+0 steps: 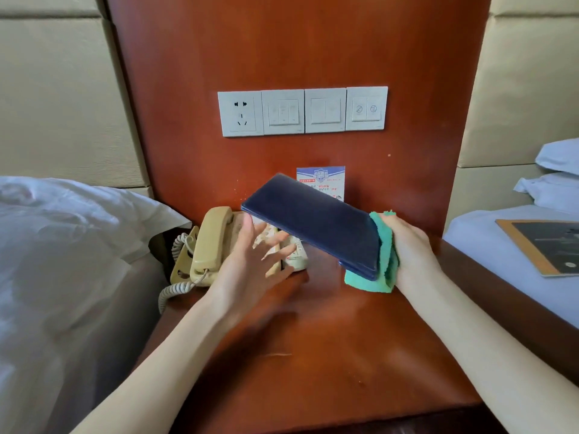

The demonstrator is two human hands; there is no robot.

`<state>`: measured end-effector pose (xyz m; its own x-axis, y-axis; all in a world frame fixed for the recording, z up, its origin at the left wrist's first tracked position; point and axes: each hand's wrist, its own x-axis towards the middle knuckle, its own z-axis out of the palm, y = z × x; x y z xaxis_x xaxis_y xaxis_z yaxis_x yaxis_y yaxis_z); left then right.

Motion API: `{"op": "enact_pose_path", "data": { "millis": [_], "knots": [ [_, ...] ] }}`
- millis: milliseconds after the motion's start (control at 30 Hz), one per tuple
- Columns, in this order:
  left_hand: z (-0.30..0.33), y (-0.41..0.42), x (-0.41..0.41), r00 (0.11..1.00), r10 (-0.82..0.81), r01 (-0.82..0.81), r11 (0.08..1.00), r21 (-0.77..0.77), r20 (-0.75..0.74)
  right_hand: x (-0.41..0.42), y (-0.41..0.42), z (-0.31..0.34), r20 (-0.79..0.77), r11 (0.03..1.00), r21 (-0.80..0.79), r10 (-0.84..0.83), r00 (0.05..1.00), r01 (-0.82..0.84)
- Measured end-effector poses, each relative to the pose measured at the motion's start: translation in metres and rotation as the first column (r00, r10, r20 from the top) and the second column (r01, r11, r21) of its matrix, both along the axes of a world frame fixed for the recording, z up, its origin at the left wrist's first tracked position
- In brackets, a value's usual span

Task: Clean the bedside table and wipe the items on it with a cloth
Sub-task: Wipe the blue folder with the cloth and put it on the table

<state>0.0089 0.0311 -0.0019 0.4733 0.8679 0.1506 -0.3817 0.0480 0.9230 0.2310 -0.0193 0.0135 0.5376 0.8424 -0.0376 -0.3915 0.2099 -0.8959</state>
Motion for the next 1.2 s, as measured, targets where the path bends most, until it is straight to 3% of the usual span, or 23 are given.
{"op": "enact_pose_path", "data": {
  "millis": [67,133,233,333,400,567,733,967,1200],
  "knots": [
    [-0.005,-0.009,0.011,0.997,-0.078,0.079,0.996,0.030,-0.025,-0.012,-0.001,-0.008,0.028,0.998,0.066,-0.024,0.999,0.022],
    [-0.009,-0.020,0.019,0.991,-0.109,0.109,0.994,0.004,0.075,-0.029,-0.001,-0.018,0.081,0.990,0.134,0.037,0.996,-0.048],
    [-0.010,-0.024,0.017,0.962,0.008,0.000,1.000,-0.029,0.274,-0.038,0.003,-0.026,0.277,0.978,0.170,0.068,0.959,-0.118],
    [-0.006,-0.019,0.009,0.938,0.162,-0.161,0.986,-0.029,0.306,-0.034,0.004,-0.025,0.662,0.976,0.198,-0.061,0.747,-0.095],
    [-0.007,-0.017,0.006,0.938,0.226,-0.238,0.971,0.017,0.264,-0.033,0.002,-0.024,0.742,0.972,0.221,-0.112,0.661,-0.083],
    [-0.007,-0.013,0.000,0.957,0.249,-0.269,0.954,0.129,0.148,-0.034,-0.002,-0.025,0.828,0.965,0.257,-0.197,0.525,-0.044],
    [-0.011,-0.017,0.001,0.990,0.143,-0.144,0.961,0.236,0.021,-0.037,-0.008,-0.021,0.862,0.928,0.372,-0.337,0.379,-0.020],
    [-0.015,-0.028,0.004,0.982,-0.105,0.137,0.968,0.211,-0.157,-0.028,-0.003,-0.006,0.800,0.881,0.469,-0.455,0.391,0.065],
    [-0.011,-0.030,0.003,0.971,-0.099,0.152,0.958,0.242,-0.217,-0.028,0.020,0.029,0.720,0.803,0.574,-0.588,0.370,0.160]
  ]
}}
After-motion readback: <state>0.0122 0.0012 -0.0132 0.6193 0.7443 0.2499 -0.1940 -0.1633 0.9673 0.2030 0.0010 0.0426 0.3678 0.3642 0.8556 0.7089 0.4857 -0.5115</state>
